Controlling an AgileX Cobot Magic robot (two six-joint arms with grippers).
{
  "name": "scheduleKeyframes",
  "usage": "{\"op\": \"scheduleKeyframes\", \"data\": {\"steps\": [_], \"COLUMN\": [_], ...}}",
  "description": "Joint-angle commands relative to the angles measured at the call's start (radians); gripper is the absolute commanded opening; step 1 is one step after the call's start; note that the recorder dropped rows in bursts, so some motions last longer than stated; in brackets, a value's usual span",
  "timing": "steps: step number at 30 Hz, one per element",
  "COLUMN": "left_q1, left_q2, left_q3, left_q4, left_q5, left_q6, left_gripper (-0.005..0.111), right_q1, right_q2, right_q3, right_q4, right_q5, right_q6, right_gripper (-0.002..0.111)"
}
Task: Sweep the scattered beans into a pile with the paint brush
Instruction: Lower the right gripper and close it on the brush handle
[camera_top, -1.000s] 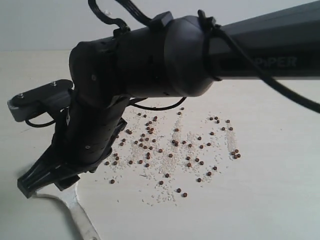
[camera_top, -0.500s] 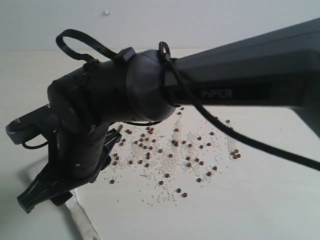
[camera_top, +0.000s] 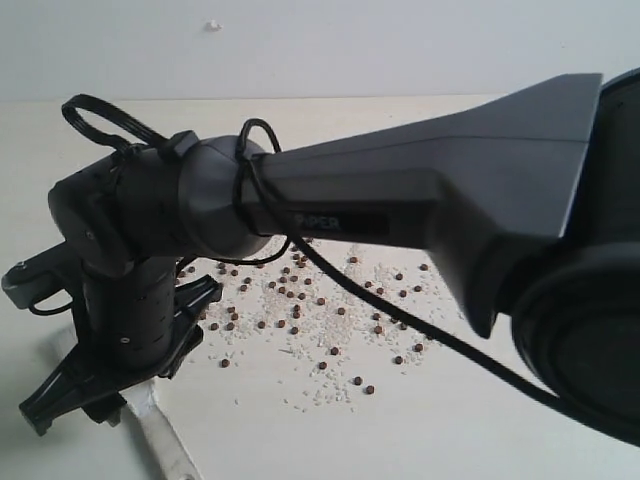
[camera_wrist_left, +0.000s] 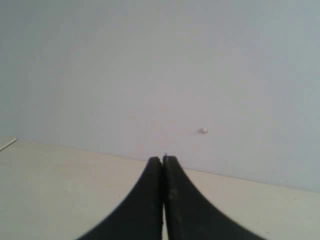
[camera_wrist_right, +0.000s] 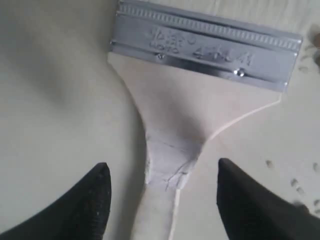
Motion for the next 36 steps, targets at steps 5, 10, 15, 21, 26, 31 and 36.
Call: {"op": "scheduleKeyframes", "data": {"steps": [5, 10, 15, 21, 26, 31, 36], "left_q1": [0.002, 0.002, 0.002, 0.002, 0.002, 0.002, 0.002], "left_q2": [-0.006, -0.006, -0.006, -0.006, -0.006, -0.006, -0.006], "left_q3": [0.001, 0.001, 0.001, 0.001, 0.001, 0.001, 0.001], "left_q4": [0.001, 0.001, 0.001, 0.001, 0.001, 0.001, 0.001], "left_q5": [0.0, 0.0, 0.0, 0.0, 0.0, 0.0, 0.0], "left_q6": [-0.002, -0.002, -0.002, -0.002, -0.002, -0.002, -0.002], "left_gripper": [0.0, 0.0, 0.0, 0.0, 0.0, 0.0, 0.0], "right_q1": [0.001, 0.001, 0.001, 0.001, 0.001, 0.001, 0.001], "right_q2": [0.05, 0.072, 0.08, 0.08, 0.08, 0.08, 0.08], "right_q3": [-0.066, -0.073, -0.073, -0.073, -0.073, -0.073, -0.073], "right_q4": [-0.016, -0.016, -0.035, -0.058, -0.102, -0.077, -0.077], "right_q5": [0.061, 0.063, 0.052, 0.055, 0.053, 0.048, 0.034], "right_q6": [0.047, 0.051, 0.067, 0.12, 0.181, 0.17, 0.18], "right_gripper": [0.058, 0.058, 0.058, 0.058, 0.058, 0.058, 0.058]}}
